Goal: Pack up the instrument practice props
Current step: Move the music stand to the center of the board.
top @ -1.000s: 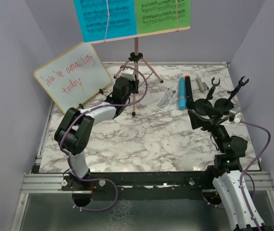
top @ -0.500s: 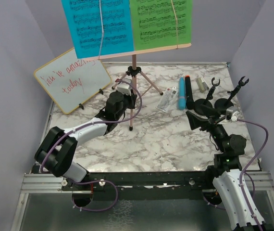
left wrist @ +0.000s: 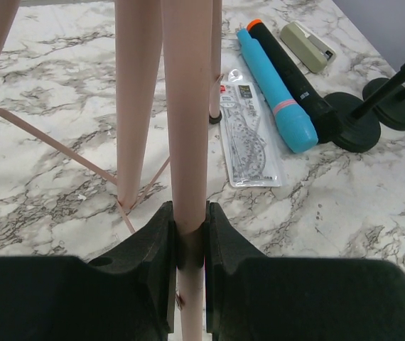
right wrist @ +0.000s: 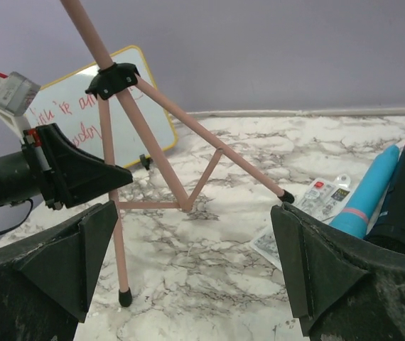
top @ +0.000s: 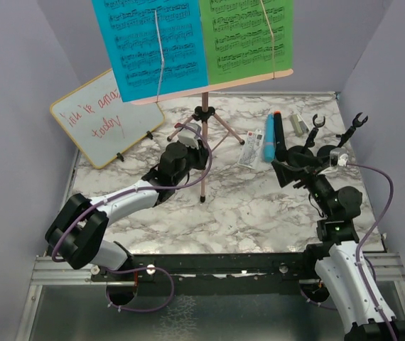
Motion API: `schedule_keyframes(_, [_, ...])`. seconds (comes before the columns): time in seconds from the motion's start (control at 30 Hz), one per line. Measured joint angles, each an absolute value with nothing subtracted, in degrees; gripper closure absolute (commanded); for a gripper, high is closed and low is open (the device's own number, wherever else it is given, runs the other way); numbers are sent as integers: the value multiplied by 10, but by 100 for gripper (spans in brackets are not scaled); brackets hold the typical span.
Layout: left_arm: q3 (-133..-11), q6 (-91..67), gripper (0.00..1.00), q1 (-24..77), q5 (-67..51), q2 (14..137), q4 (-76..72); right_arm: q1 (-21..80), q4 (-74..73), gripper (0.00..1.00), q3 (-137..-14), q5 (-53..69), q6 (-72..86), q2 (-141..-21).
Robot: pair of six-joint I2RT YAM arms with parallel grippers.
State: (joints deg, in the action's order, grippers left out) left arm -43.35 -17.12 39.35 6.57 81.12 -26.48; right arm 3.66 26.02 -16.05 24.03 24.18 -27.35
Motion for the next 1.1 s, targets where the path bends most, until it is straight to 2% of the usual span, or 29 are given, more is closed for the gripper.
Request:
schedule_keyframes(0.3, [-443,-207,100,418,58,831,-282,37,166,0,-236,255,274,-394])
schedule_keyframes(0.47, [-452,-230,99,436,53,849,-299,37,140,0,-228,232,344,-368])
schedule_keyframes(0.6, [-452,-248,94,440,53,856,-311,37,152,0,-192,232,353,-314])
schedule_keyframes(0.67, [-453,-254,87,441,51,858,-314,37,162,0,-175,239,355,-293])
schedule_keyframes(0.77, [-453,-262,69,442,47,859,-317,37,171,0,-172,255,358,-291])
schedule_keyframes(1.1, [-413,-338,41,411,-15,815,-321,37,65,0,-288,262,351,-417])
